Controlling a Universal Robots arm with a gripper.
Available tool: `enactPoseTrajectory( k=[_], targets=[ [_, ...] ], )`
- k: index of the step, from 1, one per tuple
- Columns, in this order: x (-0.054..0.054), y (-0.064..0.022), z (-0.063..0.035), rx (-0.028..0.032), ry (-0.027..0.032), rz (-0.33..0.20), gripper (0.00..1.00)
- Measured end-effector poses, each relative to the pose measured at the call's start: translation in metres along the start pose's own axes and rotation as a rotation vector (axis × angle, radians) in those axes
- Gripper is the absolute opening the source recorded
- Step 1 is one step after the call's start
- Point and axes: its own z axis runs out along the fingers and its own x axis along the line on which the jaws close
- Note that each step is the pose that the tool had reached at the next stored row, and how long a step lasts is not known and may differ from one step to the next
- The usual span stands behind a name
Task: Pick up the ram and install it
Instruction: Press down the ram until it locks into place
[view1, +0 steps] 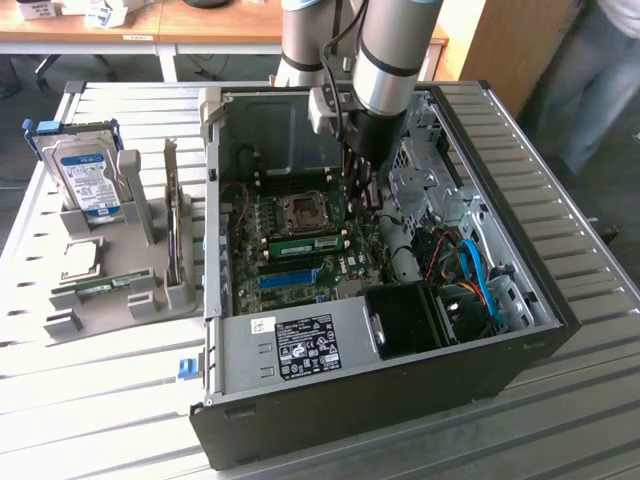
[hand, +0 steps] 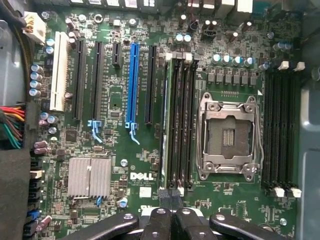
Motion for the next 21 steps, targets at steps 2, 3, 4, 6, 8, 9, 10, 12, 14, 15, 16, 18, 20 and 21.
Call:
enactPoseTrajectory(
  k=[2, 3, 4, 6, 8, 9, 10, 12, 14, 15, 16, 18, 20, 21],
  targets=[
    [0.000, -0.0001, 0.0025, 0.0000, 0.0002, 0.000, 0.11],
    [0.000, -0.0001, 0.0036, 0.0000, 0.0001, 0.000, 0.11],
    [0.000, -0.0002, 0.0048, 0.0000, 0.0001, 0.000, 0.11],
    [0.000, -0.0003, 0.0070, 0.0000, 0.0000, 0.000, 0.11],
    [0.001, -0.0004, 0.0089, 0.0000, 0.0001, 0.000, 0.11],
    [0.001, -0.0004, 0.0099, 0.0000, 0.0001, 0.000, 0.11],
    [0.001, -0.0005, 0.0109, 0.0000, 0.0001, 0.000, 0.11],
    [0.001, -0.0006, 0.0130, 0.0000, 0.0001, 0.000, 0.11],
    [0.001, -0.0007, 0.0153, 0.0000, 0.0001, 0.000, 0.11],
    [0.001, -0.0007, 0.0163, 0.0000, 0.0001, 0.000, 0.11],
    [0.001, -0.0007, 0.0173, -0.0001, 0.0001, 0.000, 0.11],
    [0.001, -0.0008, 0.0195, 0.0000, 0.0001, 0.000, 0.11],
    [0.001, -0.0009, 0.0215, -0.0001, 0.0001, 0.000, 0.11],
    [0.001, -0.0010, 0.0224, 0.0000, 0.0001, 0.000, 0.11]
  ],
)
